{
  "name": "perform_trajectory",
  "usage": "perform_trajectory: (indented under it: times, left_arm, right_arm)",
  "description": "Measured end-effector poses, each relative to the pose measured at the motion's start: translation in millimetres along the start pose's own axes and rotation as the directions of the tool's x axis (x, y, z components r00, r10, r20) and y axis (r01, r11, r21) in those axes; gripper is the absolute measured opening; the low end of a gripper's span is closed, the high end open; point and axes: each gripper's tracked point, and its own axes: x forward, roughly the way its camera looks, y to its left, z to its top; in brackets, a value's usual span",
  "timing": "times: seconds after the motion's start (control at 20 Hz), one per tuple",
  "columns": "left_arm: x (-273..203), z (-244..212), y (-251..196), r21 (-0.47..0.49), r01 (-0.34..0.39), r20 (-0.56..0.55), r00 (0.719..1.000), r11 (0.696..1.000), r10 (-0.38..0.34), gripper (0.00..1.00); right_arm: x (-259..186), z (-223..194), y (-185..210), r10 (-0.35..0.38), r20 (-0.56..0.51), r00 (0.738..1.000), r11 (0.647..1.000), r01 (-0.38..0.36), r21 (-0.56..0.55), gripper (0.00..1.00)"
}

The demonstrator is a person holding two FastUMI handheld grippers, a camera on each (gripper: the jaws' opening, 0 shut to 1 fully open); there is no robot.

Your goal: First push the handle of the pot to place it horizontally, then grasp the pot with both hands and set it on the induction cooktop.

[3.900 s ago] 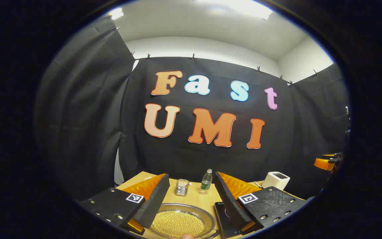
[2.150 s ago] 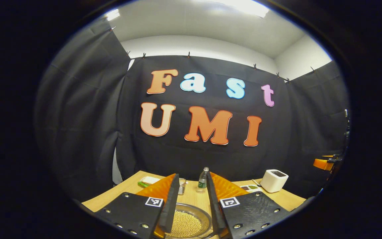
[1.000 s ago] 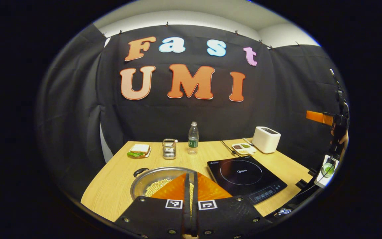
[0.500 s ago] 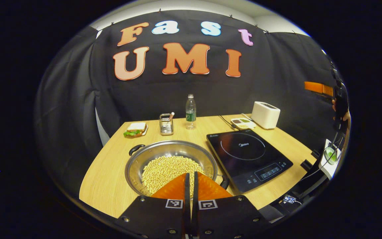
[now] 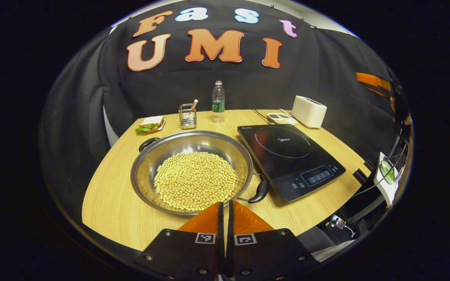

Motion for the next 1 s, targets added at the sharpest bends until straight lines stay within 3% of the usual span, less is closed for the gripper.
perform_trajectory:
  times: [0.4,0.45,0.5,0.55,1.0]
  left_arm:
    - [30,-28,-24,0.010,0.073,-0.092,0.993,0.997,-0.072,0.03]
    - [34,-31,-27,0.013,0.078,-0.106,0.991,0.997,-0.076,0.03]
    - [37,-33,-27,0.021,0.082,-0.118,0.990,0.996,-0.079,0.03]
    - [42,-35,-29,0.029,0.083,-0.129,0.989,0.996,-0.079,0.03]
    - [67,-30,-37,0.041,0.090,-0.144,0.986,0.995,-0.083,0.03]
  right_arm:
    - [-1,-12,-3,0.001,-0.033,0.999,1.000,-0.001,0.007,0.97]
    - [-1,-11,-5,-0.005,-0.030,1.000,1.000,0.005,0.007,0.93]
    - [-1,-11,-6,-0.009,-0.026,1.000,1.000,0.009,0.005,0.97]
    - [1,-11,-7,-0.014,-0.026,1.000,1.000,0.014,0.002,0.93]
    - [11,-22,-17,-0.023,-0.057,0.998,1.000,0.024,0.006,0.93]
